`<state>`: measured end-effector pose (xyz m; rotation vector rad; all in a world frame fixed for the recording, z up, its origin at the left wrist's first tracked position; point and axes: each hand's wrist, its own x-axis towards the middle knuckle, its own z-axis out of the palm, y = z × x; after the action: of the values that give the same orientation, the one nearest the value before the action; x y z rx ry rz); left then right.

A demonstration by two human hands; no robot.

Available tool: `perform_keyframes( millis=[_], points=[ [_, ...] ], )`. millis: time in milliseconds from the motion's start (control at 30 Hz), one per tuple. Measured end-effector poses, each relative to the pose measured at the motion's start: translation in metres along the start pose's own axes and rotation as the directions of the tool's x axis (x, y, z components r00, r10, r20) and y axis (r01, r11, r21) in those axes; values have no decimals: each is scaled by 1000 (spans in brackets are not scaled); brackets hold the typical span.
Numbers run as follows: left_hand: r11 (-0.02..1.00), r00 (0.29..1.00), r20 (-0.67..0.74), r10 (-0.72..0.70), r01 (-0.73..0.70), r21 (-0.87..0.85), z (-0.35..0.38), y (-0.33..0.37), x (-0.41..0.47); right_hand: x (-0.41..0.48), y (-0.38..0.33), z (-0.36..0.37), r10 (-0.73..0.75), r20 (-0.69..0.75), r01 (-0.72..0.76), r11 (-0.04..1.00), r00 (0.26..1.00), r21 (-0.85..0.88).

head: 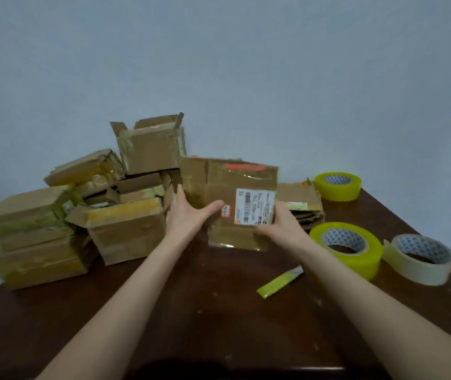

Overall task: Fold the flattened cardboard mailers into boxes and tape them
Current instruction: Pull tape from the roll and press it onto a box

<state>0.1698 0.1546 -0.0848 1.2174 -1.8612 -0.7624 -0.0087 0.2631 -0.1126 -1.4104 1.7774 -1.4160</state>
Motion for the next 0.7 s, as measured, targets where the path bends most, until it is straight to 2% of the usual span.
perform_keyframes(
  millis=[67, 133, 333, 433, 533, 700],
  points=[
    [992, 999, 46, 2, 4, -129, -9, -15, -22, -17, 4, 18, -11, 86, 23, 990, 996, -138],
    [983, 996, 80, 31, -15, -184, -18, -25, -46, -29, 7, 33, -19, 137, 48, 976, 990, -214],
    [968, 981, 172, 90, -46, -246, -31, -58, -75, -42, -3, 41, -221, 63, 227, 966, 973, -123],
    [913, 978, 100, 182, -130, -386, -33, -57, -73, -40, -8, 42, -279, 90, 292, 937, 956, -191],
    [886, 973, 28, 227, -195, -420, -34, -50, -67, -36, -8, 42, -239, 113, 259, 939, 965, -225],
    [887, 980, 58, 190, -146, -438, -37, -50, -53, -27, -11, 41, -140, 145, 175, 949, 979, -264]
  ],
)
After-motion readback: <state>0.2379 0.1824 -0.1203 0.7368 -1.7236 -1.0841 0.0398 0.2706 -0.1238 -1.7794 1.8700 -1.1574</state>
